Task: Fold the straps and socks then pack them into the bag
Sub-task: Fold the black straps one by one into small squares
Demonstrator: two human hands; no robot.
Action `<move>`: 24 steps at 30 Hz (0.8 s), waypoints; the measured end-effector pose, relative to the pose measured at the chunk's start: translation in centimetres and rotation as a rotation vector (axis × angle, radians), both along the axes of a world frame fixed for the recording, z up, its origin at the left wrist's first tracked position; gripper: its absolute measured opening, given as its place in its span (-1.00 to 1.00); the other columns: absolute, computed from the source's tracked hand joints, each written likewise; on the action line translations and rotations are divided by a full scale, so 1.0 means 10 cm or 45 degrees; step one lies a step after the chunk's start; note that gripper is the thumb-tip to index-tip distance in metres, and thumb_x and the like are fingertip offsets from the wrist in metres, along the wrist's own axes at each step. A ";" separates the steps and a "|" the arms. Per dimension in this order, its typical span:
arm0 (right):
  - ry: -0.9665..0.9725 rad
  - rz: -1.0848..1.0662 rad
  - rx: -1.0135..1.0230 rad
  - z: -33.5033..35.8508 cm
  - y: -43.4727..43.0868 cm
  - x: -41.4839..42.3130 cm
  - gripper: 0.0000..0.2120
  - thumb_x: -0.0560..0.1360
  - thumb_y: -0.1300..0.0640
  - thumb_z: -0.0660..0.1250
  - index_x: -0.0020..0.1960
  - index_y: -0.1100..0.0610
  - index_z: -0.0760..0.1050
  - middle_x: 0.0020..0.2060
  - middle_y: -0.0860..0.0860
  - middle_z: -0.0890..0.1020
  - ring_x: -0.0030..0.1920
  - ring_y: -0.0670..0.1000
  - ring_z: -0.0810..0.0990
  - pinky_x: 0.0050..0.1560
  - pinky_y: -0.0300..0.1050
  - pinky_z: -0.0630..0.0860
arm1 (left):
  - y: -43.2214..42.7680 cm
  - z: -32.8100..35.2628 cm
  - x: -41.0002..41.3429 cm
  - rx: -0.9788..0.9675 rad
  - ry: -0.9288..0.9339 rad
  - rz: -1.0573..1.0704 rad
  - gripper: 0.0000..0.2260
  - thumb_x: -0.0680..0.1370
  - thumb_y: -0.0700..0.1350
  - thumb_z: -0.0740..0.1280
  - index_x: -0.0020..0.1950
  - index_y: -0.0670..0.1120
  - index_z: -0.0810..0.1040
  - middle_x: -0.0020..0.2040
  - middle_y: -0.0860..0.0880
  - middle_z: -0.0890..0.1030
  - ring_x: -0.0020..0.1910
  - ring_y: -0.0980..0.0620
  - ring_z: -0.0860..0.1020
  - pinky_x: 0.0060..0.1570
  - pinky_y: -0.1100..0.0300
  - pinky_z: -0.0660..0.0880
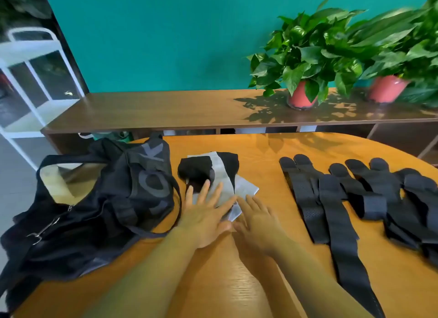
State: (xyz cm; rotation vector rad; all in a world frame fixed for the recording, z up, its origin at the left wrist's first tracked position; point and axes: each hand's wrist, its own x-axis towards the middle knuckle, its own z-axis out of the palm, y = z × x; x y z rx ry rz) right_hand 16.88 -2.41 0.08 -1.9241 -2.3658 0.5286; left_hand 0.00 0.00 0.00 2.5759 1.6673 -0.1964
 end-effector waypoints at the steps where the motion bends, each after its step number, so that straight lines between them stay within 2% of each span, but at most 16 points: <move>1: -0.021 0.032 -0.004 -0.03 0.04 0.00 -0.42 0.63 -0.12 0.01 0.56 0.01 -0.12 0.55 0.03 -0.06 0.54 0.01 -0.15 0.47 -0.05 -0.11 | 0.03 -0.06 0.00 -0.026 0.059 -0.032 -0.48 0.63 0.24 -0.07 0.52 0.28 -0.24 0.55 0.03 -0.35 0.51 -0.13 -0.34 0.40 -0.31 -0.29; 9: 0.001 0.069 0.107 -0.27 0.37 0.01 -0.46 0.61 -0.08 0.04 0.54 -0.01 -0.01 0.55 0.04 -0.03 0.53 0.01 -0.11 0.49 -0.05 -0.08 | 0.55 -0.24 -0.05 0.017 0.065 0.105 -0.55 0.66 0.17 -0.12 0.53 0.28 -0.17 0.59 0.04 -0.16 0.55 -0.13 -0.16 0.44 -0.24 -0.10; 24: -0.040 0.079 0.072 -0.29 1.15 -0.23 -0.47 0.63 -0.06 0.01 0.55 0.01 -0.02 0.55 0.06 -0.05 0.54 0.05 -0.12 0.50 0.02 -0.10 | 1.05 -0.27 -0.03 0.005 -0.031 0.371 -0.54 0.65 0.20 -0.11 0.53 0.27 -0.15 0.59 0.05 -0.16 0.54 -0.12 -0.22 0.43 -0.24 -0.06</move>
